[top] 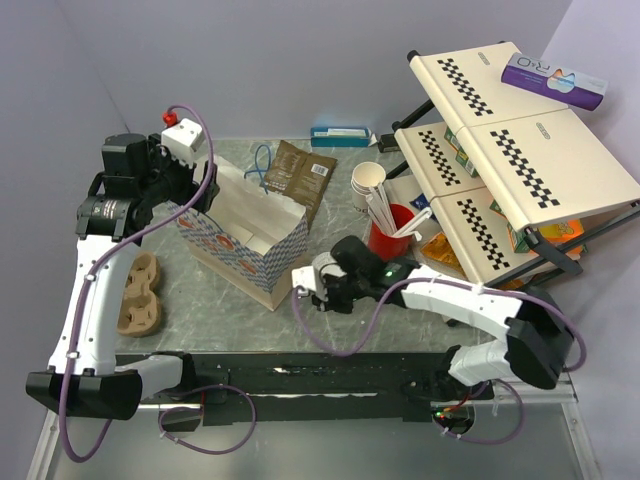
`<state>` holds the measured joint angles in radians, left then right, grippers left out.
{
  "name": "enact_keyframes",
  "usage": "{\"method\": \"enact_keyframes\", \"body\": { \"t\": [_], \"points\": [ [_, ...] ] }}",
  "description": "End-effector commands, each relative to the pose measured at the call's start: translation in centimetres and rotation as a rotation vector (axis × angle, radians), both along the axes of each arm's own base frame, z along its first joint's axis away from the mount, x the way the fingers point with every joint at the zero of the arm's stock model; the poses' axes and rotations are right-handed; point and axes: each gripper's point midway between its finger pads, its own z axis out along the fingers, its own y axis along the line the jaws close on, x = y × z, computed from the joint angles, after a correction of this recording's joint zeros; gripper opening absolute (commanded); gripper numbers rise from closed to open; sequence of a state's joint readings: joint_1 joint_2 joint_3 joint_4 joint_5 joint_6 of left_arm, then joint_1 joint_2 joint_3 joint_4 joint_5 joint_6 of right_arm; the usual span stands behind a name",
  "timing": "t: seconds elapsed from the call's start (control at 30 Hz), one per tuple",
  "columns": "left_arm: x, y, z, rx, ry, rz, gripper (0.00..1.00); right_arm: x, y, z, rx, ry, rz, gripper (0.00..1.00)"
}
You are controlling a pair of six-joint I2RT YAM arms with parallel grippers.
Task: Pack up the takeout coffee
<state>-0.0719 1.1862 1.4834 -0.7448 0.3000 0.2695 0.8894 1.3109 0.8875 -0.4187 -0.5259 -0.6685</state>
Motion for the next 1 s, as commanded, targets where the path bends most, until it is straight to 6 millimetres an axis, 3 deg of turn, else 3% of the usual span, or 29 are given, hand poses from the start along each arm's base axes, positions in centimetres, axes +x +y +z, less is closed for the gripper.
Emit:
{"method": "enact_keyframes", "body": {
  "t": [0.0, 0.2, 0.3, 0.43, 0.63, 0.77, 0.97],
  "points": [
    [-0.7, -0.3, 1.5, -0.061, -0.035, 0.006, 0.93, 3.1, 3.8, 0.3, 0.092, -0.089, -0.155, 0.0],
    [-1.5, -0.1, 0.8, -0.062, -0.016, 0.008, 0.93, 5.8, 4.5, -2.3, 0.055, -0.107, -0.331, 0.0],
    [-1.6, -0.3, 0.6, -0.069, -0.008, -0.002, 0.93, 6.1, 3.5, -3.1, 0.013, -0.126, -0.357, 0.0],
    [-1.4, -0.4, 0.6, -0.07, -0.012, -0.007, 0.93, 5.8, 0.6, -5.0, -0.077, -0.142, -0.376, 0.0],
    [-0.9, -0.7, 0.4, -0.081, -0.007, -0.02, 0.93, 5.0, -1.5, -5.6, -0.132, -0.144, -0.377, 0.0],
    [-0.7, -0.8, 0.5, -0.082, -0.004, -0.022, 0.93, 5.9, -3.5, -5.4, -0.152, -0.155, -0.458, 0.0],
    [-0.8, -0.7, 0.4, -0.079, -0.004, -0.019, 0.93, 7.3, -6.8, -4.6, -0.164, -0.022, -0.6, 0.0]
  ]
}}
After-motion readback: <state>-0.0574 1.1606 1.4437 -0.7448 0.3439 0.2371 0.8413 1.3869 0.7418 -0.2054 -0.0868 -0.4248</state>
